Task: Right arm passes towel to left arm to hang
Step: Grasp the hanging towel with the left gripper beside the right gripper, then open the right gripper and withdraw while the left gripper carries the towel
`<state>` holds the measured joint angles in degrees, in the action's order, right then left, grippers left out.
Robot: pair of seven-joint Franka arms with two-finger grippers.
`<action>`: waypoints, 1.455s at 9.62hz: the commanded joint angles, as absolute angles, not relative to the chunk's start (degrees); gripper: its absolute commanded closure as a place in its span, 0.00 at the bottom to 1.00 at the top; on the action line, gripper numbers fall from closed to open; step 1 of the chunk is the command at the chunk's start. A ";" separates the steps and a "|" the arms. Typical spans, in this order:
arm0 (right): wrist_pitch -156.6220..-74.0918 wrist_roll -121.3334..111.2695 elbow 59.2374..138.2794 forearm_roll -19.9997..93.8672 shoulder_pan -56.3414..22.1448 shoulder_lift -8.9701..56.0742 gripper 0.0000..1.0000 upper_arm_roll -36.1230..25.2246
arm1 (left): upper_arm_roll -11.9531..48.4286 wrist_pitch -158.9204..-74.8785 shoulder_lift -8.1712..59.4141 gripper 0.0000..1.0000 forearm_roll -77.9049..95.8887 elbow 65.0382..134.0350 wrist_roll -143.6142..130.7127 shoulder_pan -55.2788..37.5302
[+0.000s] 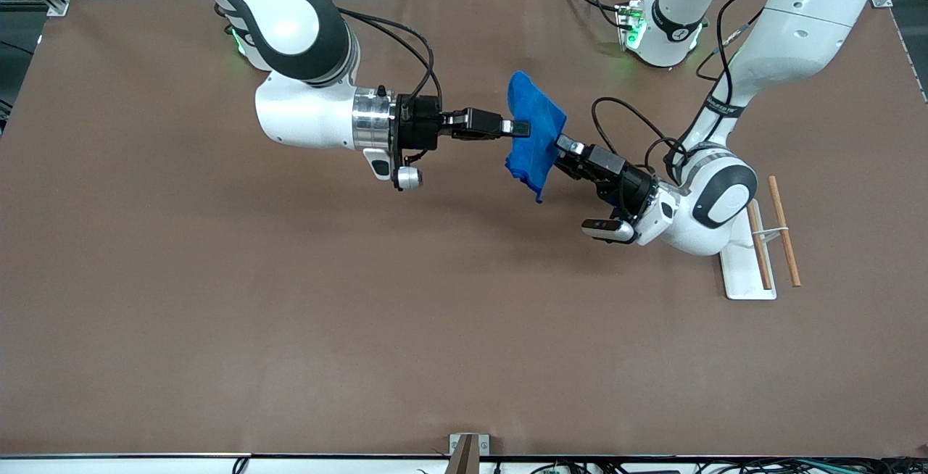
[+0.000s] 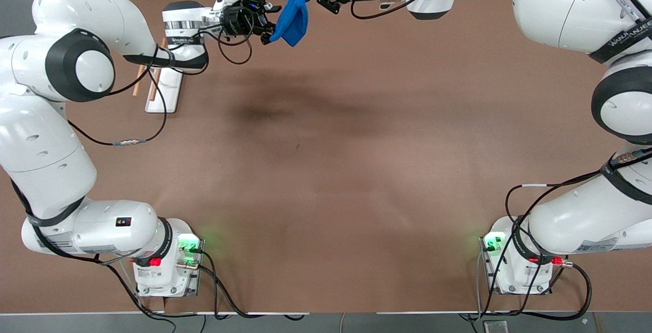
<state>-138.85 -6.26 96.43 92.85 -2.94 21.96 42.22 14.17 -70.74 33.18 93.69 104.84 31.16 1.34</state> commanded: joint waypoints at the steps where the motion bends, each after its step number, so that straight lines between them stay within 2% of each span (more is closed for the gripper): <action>1: -139.57 -7.91 95.80 94.83 -3.08 22.50 1.00 42.71 | 13.89 -71.81 34.19 0.92 93.69 104.68 31.38 1.93; 2: -139.57 -7.91 95.80 94.83 -3.08 22.50 1.00 42.71 | 13.63 -71.81 34.28 1.00 93.52 103.46 29.46 1.93; 4: -139.48 -7.91 95.89 94.75 -2.99 22.41 1.00 42.71 | 13.19 -71.89 34.10 1.00 93.43 101.18 24.29 2.63; 5: -139.40 -7.65 96.06 94.75 -2.73 22.41 0.60 42.71 | 13.18 -71.81 33.93 1.00 92.91 99.77 20.52 3.16; 6: -139.66 -7.82 97.02 94.14 -2.38 21.80 0.01 42.63 | 13.18 -71.89 33.49 1.00 90.46 97.58 16.74 4.12; 8: -139.31 -7.56 98.08 90.82 0.07 21.62 0.00 42.45 | 13.01 -71.98 31.56 1.00 86.33 95.72 7.95 6.23; 11: -134.33 -7.21 100.45 69.52 6.22 21.45 0.00 40.53 | 12.57 -73.82 29.37 1.00 73.95 93.70 -0.85 8.26; 12: -130.99 -7.12 100.46 61.26 6.50 21.36 0.00 36.43 | 11.35 -75.31 28.31 1.00 69.48 92.39 -5.58 8.35; 14: -126.06 -7.12 100.29 46.75 6.50 19.96 0.00 28.69 | 10.29 -75.41 28.21 1.00 56.24 85.37 -16.02 8.96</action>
<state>-128.56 -7.32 99.36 53.35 6.40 22.12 31.98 11.19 -74.41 27.93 63.50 88.42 -10.83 9.06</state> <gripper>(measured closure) 0.000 0.978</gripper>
